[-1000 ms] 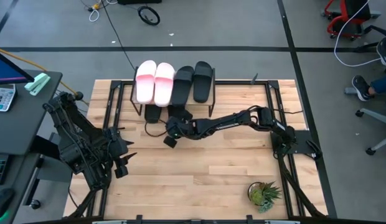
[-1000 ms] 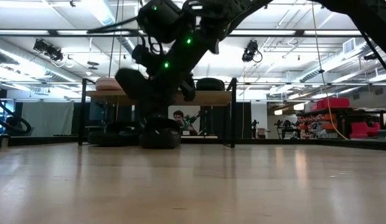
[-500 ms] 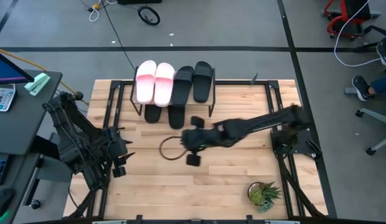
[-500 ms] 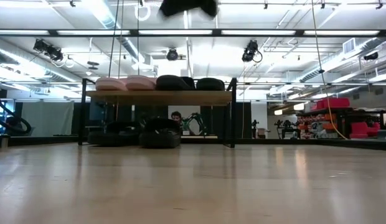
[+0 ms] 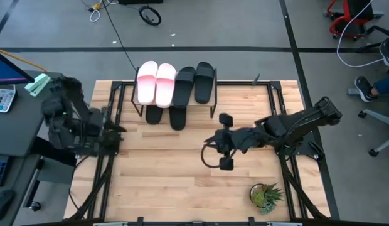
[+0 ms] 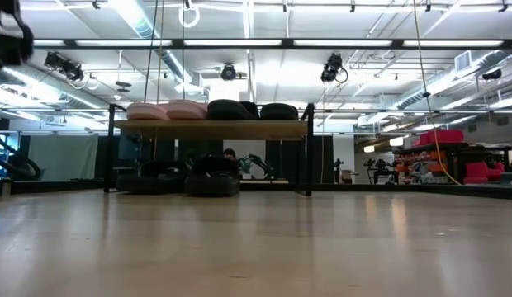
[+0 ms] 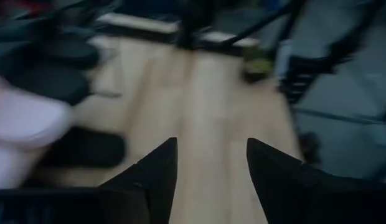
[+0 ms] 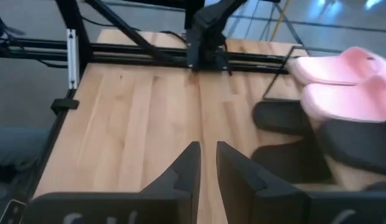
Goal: Pick and place slides into the shelf
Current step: Return to Home Position
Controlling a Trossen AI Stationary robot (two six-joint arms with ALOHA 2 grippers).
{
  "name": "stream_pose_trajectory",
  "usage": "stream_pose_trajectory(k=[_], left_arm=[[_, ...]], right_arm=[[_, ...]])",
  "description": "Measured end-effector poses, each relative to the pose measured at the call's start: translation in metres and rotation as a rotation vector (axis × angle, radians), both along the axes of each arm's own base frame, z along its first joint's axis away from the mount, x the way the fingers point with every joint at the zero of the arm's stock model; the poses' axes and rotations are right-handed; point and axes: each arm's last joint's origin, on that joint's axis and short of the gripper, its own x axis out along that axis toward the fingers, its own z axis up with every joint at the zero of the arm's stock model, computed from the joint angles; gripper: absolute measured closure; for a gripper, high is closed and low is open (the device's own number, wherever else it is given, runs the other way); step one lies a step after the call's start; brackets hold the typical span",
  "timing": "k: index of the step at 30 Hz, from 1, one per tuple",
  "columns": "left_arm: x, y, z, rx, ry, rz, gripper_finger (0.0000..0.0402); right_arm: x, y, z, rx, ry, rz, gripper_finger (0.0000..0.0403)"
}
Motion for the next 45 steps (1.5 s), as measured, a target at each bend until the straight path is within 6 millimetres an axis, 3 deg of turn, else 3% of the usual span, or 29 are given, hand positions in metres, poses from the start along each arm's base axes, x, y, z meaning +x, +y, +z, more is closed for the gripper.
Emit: stream_pose_trajectory(k=[5, 10, 14, 21, 26, 36, 45], left_arm=[[0.0, -0.009, -0.056, -0.086, -0.156, -0.17, 0.0203], [0.003, -0.025, -0.095, -0.112, -0.352, -0.416, 0.0211], [0.003, -0.023, -0.104, -0.083, -0.481, -0.483, 0.0213], [0.015, -0.016, -0.113, 0.061, -0.482, -0.362, 0.0208], [0.022, -0.007, -0.112, 0.108, -0.491, -0.289, 0.0211], [0.035, 0.01, -0.114, 0.155, -0.456, -0.157, 0.0207], [0.04, 0.023, -0.118, 0.165, -0.42, -0.091, 0.021]], right_arm=[[-0.005, 0.009, -0.056, 0.079, -0.052, 0.013, 0.0346], [-0.035, 0.009, -0.095, 0.227, -0.152, -0.009, 0.0346], [-0.063, -0.006, -0.102, 0.253, -0.349, 0.012, 0.0346], [-0.092, -0.028, -0.13, 0.28, -0.471, 0.091, 0.0346], [-0.097, -0.042, -0.143, 0.233, -0.469, 0.049, 0.0346], [-0.101, -0.069, -0.134, 0.188, -0.518, 0.083, 0.0346], [-0.101, -0.09, -0.137, 0.178, -0.48, 0.012, 0.0346]])
